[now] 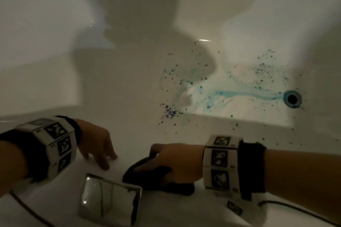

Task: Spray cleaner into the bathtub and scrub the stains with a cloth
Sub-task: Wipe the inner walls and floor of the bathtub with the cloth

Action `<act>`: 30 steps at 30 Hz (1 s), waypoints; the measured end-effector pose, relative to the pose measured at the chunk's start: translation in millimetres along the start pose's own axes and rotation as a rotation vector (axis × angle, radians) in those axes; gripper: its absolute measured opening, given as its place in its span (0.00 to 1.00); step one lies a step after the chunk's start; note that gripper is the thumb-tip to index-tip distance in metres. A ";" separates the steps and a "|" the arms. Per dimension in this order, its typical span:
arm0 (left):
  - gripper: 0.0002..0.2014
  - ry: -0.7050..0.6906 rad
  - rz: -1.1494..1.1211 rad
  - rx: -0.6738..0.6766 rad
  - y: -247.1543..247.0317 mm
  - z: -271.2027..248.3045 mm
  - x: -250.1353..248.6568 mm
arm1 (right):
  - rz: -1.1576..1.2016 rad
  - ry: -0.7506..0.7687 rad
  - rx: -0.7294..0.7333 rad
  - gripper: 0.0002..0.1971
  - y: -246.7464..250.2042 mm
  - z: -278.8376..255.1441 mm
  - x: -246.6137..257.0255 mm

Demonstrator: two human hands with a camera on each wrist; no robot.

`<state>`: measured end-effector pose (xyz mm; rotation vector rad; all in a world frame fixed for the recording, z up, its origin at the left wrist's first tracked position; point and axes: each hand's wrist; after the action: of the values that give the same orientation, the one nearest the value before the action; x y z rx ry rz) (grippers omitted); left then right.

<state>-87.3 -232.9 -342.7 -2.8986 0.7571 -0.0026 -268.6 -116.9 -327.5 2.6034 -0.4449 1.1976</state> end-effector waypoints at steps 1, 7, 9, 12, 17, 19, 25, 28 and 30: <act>0.25 0.024 -0.009 0.021 3.8 2.4 -3.1 | -0.017 0.019 0.001 0.23 -2.0 6.5 -3.3; 0.19 0.076 0.049 0.154 31.3 26.4 -10.6 | -0.034 -0.045 -0.063 0.20 2.6 43.2 -52.7; 0.19 0.057 0.047 0.162 38.0 37.9 -10.5 | -0.054 -0.140 -0.008 0.22 4.9 61.1 -73.7; 0.22 0.021 0.030 0.074 46.2 61.2 -11.5 | 0.042 -0.385 0.010 0.30 5.7 89.8 -121.0; 0.30 0.019 0.234 0.110 46.6 92.8 -21.1 | 0.000 -0.534 -0.058 0.50 4.4 100.9 -187.0; 0.34 -0.002 0.259 0.114 50.6 101.6 -19.7 | 0.003 -0.452 -0.037 0.33 14.9 89.9 -179.1; 0.43 0.011 0.296 0.094 67.2 127.6 -7.5 | 0.068 -0.048 0.034 0.26 36.6 54.2 -110.7; 0.44 0.059 0.351 0.080 72.0 141.9 -3.0 | 0.009 0.037 0.133 0.26 27.6 73.8 -96.4; 0.45 0.090 0.347 0.015 75.3 152.3 0.2 | 0.024 -0.055 0.123 0.24 25.5 99.2 -106.5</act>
<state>-117.9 -276.6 -504.0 -2.7275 1.2590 -0.1008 -274.9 -155.8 -470.0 2.7488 -0.4276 1.1991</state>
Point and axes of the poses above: each hand's wrist, its own z-axis towards the middle knuckle, its own y-axis out of the back of the hand, x = y × z, and after that the axes turned 4 degrees about z, right-handed
